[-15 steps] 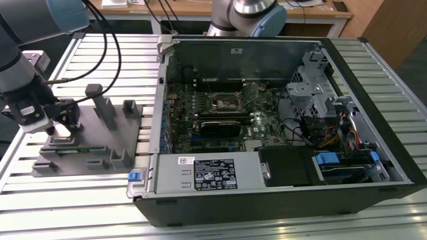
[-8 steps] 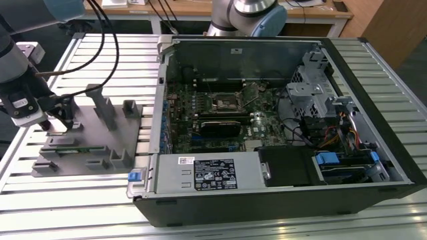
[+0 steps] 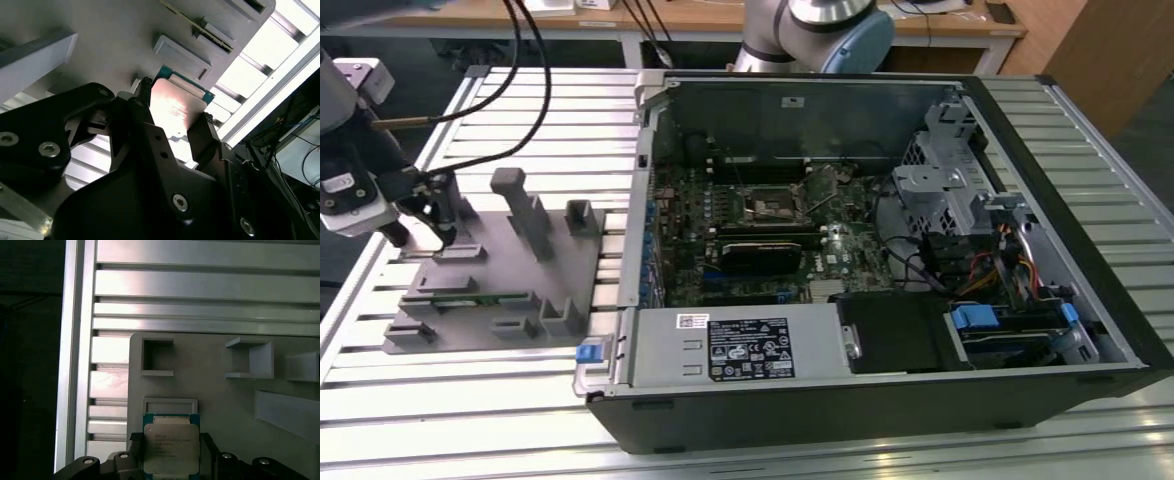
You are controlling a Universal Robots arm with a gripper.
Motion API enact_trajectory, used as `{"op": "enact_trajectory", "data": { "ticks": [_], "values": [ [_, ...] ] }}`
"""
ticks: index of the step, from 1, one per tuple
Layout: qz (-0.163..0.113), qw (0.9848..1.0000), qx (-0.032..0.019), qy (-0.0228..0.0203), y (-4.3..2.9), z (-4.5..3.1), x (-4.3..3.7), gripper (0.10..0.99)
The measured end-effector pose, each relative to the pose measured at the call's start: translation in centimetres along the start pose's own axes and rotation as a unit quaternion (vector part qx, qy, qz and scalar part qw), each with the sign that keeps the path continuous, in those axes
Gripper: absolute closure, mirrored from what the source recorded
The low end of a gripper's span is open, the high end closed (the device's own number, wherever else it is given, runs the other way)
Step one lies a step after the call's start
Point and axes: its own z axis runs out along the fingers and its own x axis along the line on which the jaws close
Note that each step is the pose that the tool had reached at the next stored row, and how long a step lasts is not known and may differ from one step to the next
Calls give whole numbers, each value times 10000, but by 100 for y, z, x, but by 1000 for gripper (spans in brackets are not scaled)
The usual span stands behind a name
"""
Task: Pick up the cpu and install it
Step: 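Pick up the cpu and move it towards the insertion slot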
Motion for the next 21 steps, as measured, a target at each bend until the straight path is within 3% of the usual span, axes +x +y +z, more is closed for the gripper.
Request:
{"op": "enact_trajectory", "data": {
  "ticks": [9, 21],
  "values": [
    [3, 10000, 0, 0, 15, -264, 0, 545],
    [12, 10000, 0, 0, 39, -677, 1, 545]
  ]
}}
